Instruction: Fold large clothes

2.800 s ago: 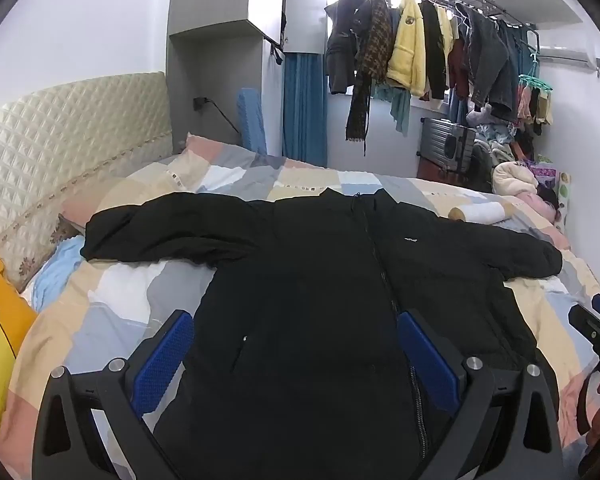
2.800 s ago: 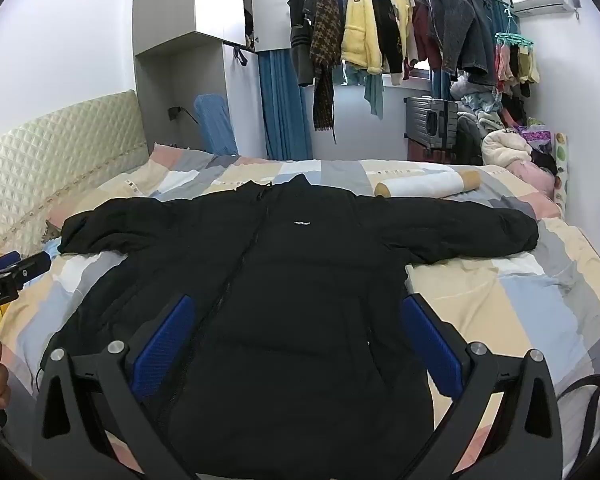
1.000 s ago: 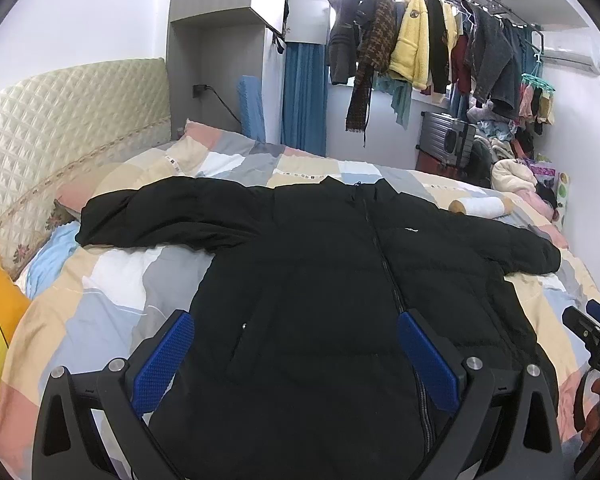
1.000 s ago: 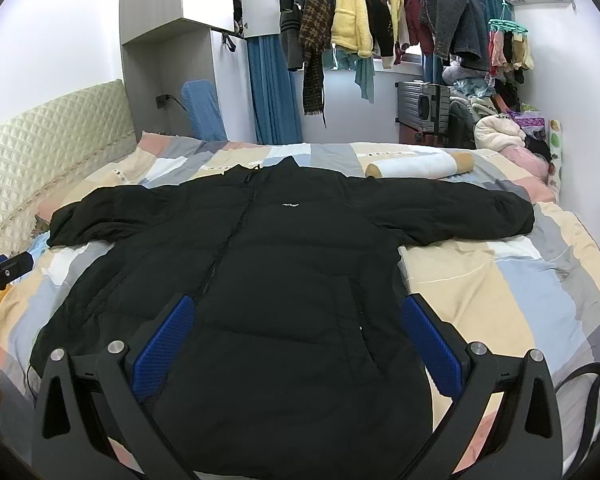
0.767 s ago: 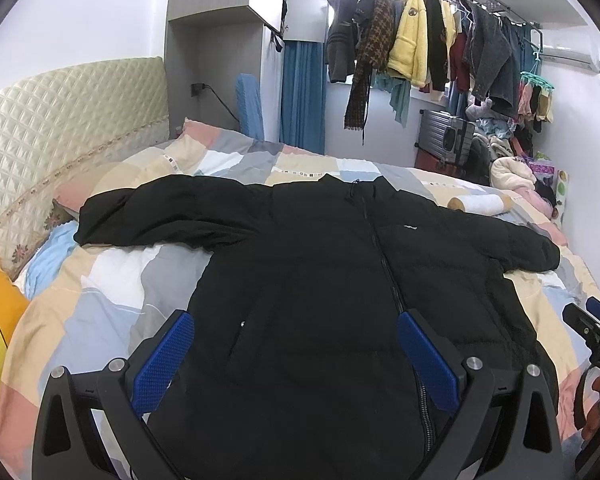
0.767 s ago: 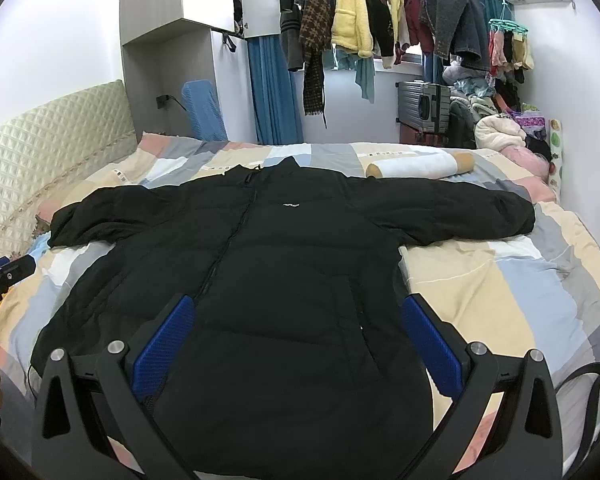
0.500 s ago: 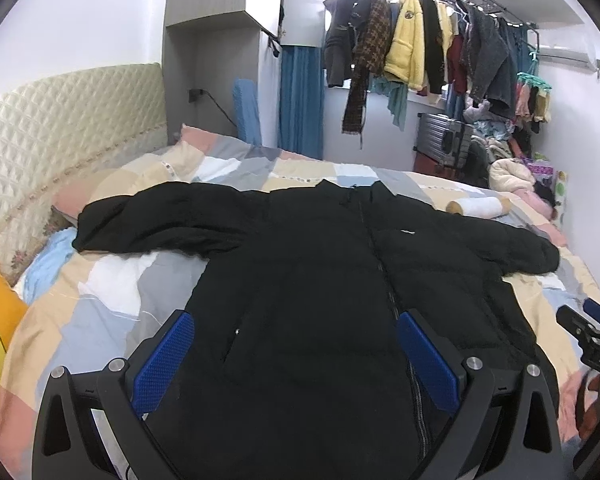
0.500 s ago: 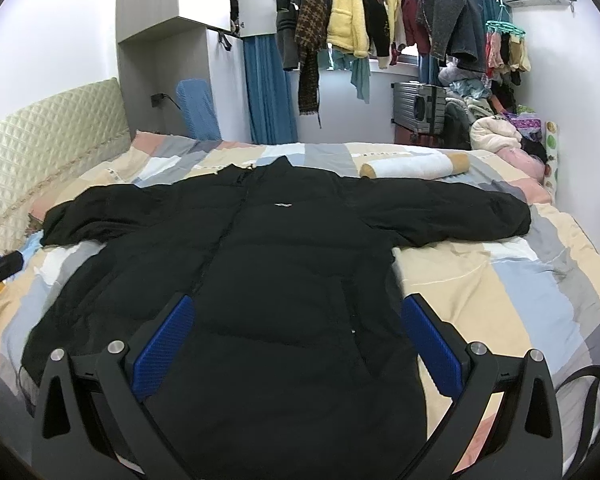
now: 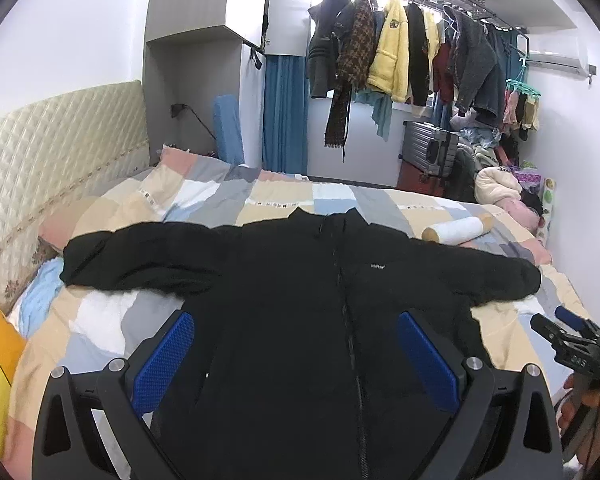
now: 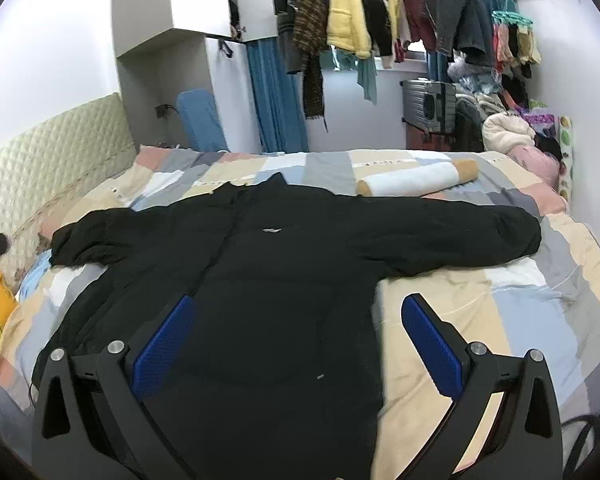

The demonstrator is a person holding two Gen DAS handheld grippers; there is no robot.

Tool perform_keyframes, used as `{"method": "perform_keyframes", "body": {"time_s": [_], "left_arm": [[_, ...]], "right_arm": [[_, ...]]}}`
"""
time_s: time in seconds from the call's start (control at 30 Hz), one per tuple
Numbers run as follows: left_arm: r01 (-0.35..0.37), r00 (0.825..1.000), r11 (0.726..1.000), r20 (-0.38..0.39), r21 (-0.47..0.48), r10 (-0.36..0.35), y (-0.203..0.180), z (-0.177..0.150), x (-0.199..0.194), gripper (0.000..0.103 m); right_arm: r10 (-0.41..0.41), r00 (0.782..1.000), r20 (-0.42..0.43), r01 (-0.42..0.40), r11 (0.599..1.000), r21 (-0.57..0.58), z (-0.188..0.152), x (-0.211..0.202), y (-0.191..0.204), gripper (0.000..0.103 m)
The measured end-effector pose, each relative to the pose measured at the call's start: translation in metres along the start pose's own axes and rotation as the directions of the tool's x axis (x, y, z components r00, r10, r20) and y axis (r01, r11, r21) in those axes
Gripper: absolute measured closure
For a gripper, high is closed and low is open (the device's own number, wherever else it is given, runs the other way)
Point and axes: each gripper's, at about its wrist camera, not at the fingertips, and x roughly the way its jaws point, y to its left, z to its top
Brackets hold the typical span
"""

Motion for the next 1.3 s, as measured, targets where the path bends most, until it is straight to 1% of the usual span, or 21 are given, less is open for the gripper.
{"method": "perform_keyframes", "body": {"time_s": [0.13, 0.2, 0.27, 0.3, 0.37, 0.43, 0.53, 0.6, 0.67, 0.7, 0.77, 0.8, 0.9, 0.93, 0.97, 1.0, 1.07, 1.13, 1.2, 1.3], "left_arm": [[-0.031, 0.999, 0.999, 0.016, 0.016, 0.03, -0.009, 0.038, -0.003, 0.0], [-0.04, 0.999, 0.999, 0.029, 0.019, 0.039, -0.015, 0.06, -0.001, 0.0], [-0.029, 0.999, 1.0, 0.042, 0.011, 0.029, -0.018, 0.076, -0.001, 0.0], [-0.029, 0.998, 0.999, 0.052, 0.015, 0.028, -0.021, 0.082, -0.001, 0.0], [-0.034, 0.997, 0.999, 0.069, 0.026, 0.032, -0.028, 0.094, 0.002, 0.0], [-0.017, 0.996, 0.999, 0.087, 0.038, 0.014, -0.035, 0.101, 0.007, 0.0], [-0.004, 0.996, 0.998, 0.089, 0.065, -0.002, -0.047, 0.104, 0.024, 0.0], [0.01, 0.997, 0.998, 0.074, 0.059, -0.014, -0.05, 0.096, 0.041, 0.0], [0.047, 0.998, 0.999, 0.035, 0.02, -0.048, -0.049, 0.086, 0.06, 0.0], [0.071, 0.997, 0.997, 0.024, -0.016, -0.07, -0.046, 0.079, 0.07, 0.0], [0.088, 0.996, 0.995, 0.016, -0.046, -0.088, -0.045, 0.066, 0.087, 0.0], [0.085, 0.996, 0.995, 0.014, -0.056, -0.084, -0.043, 0.057, 0.096, 0.0], [0.056, 0.998, 0.997, -0.013, -0.054, -0.057, -0.033, 0.03, 0.122, 0.0], [0.042, 0.999, 0.998, -0.029, -0.04, -0.044, -0.031, 0.021, 0.13, 0.0], [0.045, 0.998, 0.999, -0.047, -0.024, -0.046, -0.026, 0.013, 0.137, 0.0], [0.044, 0.997, 0.999, -0.059, -0.019, -0.045, -0.022, 0.007, 0.142, 0.0], [0.015, 0.997, 0.999, -0.076, -0.046, -0.019, -0.003, -0.01, 0.152, 0.0], [-0.009, 0.995, 0.996, -0.096, -0.086, 0.001, 0.014, -0.02, 0.161, 0.0], [-0.032, 0.993, 0.995, -0.114, -0.097, 0.021, 0.022, -0.025, 0.168, 0.0], [-0.062, 0.993, 0.992, -0.111, -0.108, 0.05, 0.027, -0.031, 0.178, 0.0]], "right_arm": [[-0.006, 0.999, -0.037, 0.009, 0.998, 0.068, 0.018, 0.018, -0.042, 0.0], [-0.021, 0.998, -0.06, 0.027, 0.995, 0.095, 0.026, 0.031, -0.063, 0.0], [-0.019, 0.996, -0.085, 0.032, 0.987, 0.16, 0.033, 0.047, -0.09, 0.0], [-0.028, 0.995, -0.093, 0.045, 0.982, 0.183, 0.035, 0.053, -0.101, 0.0], [-0.073, 0.991, -0.109, 0.095, 0.971, 0.219, 0.039, 0.066, -0.127, 0.0], [-0.094, 0.987, -0.127, 0.123, 0.961, 0.246, 0.042, 0.078, -0.147, 0.0], [-0.122, 0.981, -0.151, 0.16, 0.949, 0.272, 0.043, 0.095, -0.176, 0.0], [-0.125, 0.98, -0.154, 0.168, 0.936, 0.308, 0.04, 0.105, -0.196, 0.0], [-0.105, 0.984, -0.141, 0.151, 0.915, 0.373, 0.033, 0.112, -0.215, 0.0], [-0.098, 0.986, -0.134, 0.144, 0.906, 0.399, 0.029, 0.115, -0.224, 0.0], [-0.084, 0.989, -0.121, 0.13, 0.882, 0.453, 0.02, 0.125, -0.244, 0.0], [-0.086, 0.989, -0.117, 0.132, 0.873, 0.47, 0.017, 0.128, -0.251, 0.0], [-0.093, 0.992, -0.09, 0.128, 0.824, 0.552, 0.007, 0.14, -0.282, 0.0], [-0.094, 0.993, -0.074, 0.119, 0.8, 0.588, 0.004, 0.144, -0.293, 0.0], [-0.091, 0.994, -0.055, 0.105, 0.779, 0.619, 0.002, 0.15, -0.305, 0.0], [-0.093, 0.995, -0.045, 0.1, 0.765, 0.636, 0.0, 0.154, -0.314, 0.0], [-0.104, 0.994, -0.028, 0.096, 0.735, 0.671, -0.004, 0.165, -0.333, 0.0], [-0.112, 0.993, -0.025, 0.098, 0.711, 0.696, -0.009, 0.181, -0.352, 0.0], [-0.119, 0.993, -0.028, 0.103, 0.691, 0.715, -0.013, 0.198, -0.369, 0.0], [-0.135, 0.991, -0.003, 0.092, 0.66, 0.745, -0.015, 0.216, -0.391, 0.0]]}}
